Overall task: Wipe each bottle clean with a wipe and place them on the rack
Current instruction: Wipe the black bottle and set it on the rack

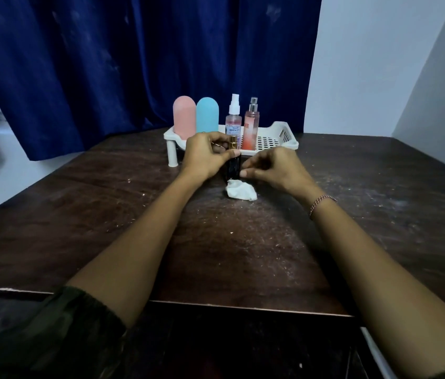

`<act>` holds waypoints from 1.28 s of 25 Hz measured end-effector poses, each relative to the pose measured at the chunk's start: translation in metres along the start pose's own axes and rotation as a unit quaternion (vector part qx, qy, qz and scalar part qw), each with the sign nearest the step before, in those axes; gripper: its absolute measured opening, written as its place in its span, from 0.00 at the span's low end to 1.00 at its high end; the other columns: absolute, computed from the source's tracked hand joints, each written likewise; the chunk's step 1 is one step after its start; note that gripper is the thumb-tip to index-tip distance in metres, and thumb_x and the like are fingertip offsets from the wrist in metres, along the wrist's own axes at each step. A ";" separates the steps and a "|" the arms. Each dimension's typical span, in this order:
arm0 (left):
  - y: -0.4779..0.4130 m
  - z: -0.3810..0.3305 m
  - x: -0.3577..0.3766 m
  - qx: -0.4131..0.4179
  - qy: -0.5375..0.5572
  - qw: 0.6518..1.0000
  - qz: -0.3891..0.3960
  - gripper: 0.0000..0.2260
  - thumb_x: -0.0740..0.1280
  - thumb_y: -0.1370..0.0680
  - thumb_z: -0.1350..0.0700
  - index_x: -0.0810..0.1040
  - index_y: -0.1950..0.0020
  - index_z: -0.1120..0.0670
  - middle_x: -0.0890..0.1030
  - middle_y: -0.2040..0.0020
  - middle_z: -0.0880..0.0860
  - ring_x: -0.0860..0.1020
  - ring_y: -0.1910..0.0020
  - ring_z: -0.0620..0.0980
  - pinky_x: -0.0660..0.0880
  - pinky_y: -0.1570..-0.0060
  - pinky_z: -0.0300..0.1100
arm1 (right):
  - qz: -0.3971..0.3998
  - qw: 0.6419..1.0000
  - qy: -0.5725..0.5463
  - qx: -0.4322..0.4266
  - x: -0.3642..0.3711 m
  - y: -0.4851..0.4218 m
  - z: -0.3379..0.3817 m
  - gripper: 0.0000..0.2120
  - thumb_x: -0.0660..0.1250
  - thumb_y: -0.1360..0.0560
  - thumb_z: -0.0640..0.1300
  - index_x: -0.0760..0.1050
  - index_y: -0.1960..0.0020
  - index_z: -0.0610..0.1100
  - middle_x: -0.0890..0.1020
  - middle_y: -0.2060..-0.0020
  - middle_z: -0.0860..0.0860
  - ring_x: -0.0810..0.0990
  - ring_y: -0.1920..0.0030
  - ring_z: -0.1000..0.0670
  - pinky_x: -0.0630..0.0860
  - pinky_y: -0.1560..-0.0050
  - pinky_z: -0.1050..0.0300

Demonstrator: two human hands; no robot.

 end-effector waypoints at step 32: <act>-0.003 0.006 0.000 -0.014 0.119 0.993 0.008 0.04 0.71 0.26 0.56 0.78 0.55 0.55 0.78 0.63 0.48 0.77 0.60 0.50 0.79 0.56 0.49 | -0.140 0.957 0.167 -0.192 0.000 0.004 0.031 0.08 0.69 0.28 0.37 0.81 0.50 0.41 0.78 0.54 0.46 0.76 0.54 0.50 0.70 0.54 0.62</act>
Point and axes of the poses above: each hand's wrist, its own y-axis away from the middle knuckle, its own x-axis out of the palm, z = x × y, the point moved 5 cm from there along -y, towards the middle knuckle
